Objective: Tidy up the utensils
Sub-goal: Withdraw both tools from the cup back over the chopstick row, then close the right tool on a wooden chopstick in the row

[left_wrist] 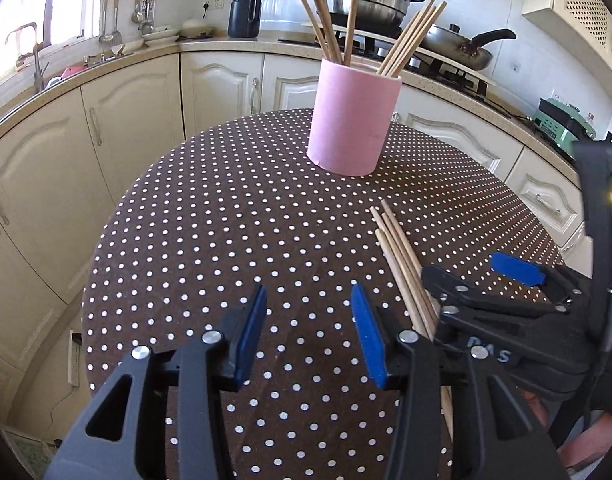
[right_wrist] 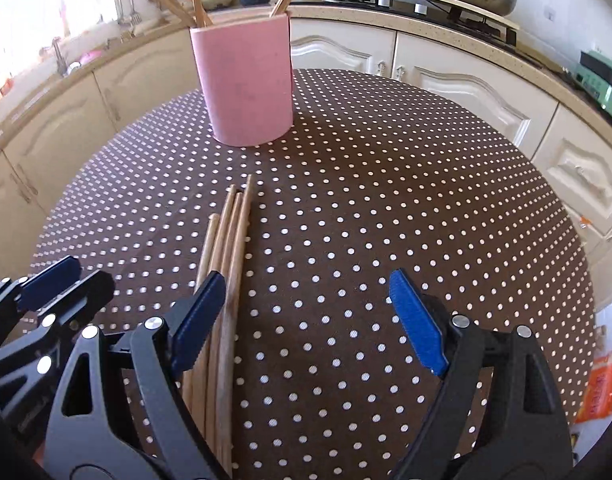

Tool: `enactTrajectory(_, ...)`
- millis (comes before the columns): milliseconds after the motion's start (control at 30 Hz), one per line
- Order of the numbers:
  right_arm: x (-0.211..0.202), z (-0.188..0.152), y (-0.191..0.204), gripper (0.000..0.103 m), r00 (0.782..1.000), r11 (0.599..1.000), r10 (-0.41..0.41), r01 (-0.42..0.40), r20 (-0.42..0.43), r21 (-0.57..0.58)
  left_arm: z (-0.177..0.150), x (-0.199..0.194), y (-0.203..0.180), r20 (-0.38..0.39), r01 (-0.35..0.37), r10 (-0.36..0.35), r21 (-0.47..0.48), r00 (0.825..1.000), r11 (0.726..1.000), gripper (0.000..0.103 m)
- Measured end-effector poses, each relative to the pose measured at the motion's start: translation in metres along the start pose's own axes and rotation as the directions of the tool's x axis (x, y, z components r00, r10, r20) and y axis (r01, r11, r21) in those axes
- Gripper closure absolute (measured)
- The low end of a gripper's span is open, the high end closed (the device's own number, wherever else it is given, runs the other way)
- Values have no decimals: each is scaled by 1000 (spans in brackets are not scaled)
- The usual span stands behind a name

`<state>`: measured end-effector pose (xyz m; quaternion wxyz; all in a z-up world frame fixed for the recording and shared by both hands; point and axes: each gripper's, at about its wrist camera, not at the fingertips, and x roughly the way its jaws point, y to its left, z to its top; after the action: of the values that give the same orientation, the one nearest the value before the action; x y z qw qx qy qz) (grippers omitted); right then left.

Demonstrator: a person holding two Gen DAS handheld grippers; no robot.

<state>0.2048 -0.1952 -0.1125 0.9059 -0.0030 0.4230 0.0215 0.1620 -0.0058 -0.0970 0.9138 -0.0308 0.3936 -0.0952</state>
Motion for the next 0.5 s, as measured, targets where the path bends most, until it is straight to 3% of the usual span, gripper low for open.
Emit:
enactTrajectory(233,7,4,4,22,1000,1000,13,-13,-4,-24,6,4,-4,0,5,-5,-2,1000,1000,58)
enactTrajectory(300,8,7,2,31,999,999,47,-47,-4,-16,7,5,-4,-7,8,-8,-3,1000,1000,57)
enactTrajectory(333,10,11,2,42,999,999,50,-50,-4,-13,8,6,-5,-11,9,-9,-1,1000,1000,57)
enactTrajectory(400,12,13,1,53,998,998,68,-68,-4,-3,9,7,-8,-15,13,-13,4,1000,1000,57)
enactTrajectory(500,14,17,5,62,998,998,65,-65,-8,-9,9,9,-10,-16,-8,8,5,1000,1000,57)
